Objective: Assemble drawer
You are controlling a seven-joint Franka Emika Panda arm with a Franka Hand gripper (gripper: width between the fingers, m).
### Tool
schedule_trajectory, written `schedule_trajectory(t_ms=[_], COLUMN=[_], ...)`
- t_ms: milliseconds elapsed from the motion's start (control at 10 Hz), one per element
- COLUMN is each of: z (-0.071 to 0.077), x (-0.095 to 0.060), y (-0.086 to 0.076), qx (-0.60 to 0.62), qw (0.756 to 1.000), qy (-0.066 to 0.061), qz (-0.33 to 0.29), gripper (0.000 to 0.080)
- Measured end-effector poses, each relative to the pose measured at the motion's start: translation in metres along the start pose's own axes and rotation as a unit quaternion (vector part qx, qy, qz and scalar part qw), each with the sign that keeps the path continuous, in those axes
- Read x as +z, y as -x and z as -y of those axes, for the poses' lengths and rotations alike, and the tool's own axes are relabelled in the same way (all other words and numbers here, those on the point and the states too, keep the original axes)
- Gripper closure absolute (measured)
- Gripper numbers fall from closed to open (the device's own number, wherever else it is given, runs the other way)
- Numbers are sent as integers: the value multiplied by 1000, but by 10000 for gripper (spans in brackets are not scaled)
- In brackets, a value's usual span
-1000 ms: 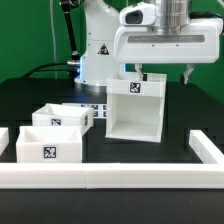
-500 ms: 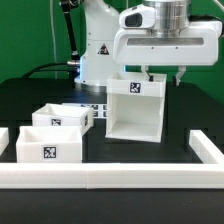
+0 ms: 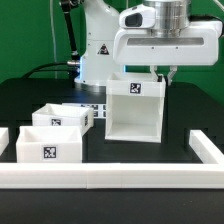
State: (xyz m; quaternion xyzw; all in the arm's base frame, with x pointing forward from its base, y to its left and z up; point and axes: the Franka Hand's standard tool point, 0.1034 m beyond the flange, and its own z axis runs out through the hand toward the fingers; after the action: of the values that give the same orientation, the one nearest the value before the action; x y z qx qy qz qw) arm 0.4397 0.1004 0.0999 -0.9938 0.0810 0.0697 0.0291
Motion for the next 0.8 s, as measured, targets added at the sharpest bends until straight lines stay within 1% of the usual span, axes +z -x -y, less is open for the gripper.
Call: schedule_trajectory(t_ms=[500, 600, 700, 800], z=[0, -1, 1, 4], x=[0, -2, -5, -7], y=[-1, -11, -27, -48], qx=[0, -7, -12, -17], qw=[1000, 1000, 1000, 1000], qy=[0, -3, -6, -11], qz=[0, -1, -3, -9], gripper=[762, 762, 762, 762])
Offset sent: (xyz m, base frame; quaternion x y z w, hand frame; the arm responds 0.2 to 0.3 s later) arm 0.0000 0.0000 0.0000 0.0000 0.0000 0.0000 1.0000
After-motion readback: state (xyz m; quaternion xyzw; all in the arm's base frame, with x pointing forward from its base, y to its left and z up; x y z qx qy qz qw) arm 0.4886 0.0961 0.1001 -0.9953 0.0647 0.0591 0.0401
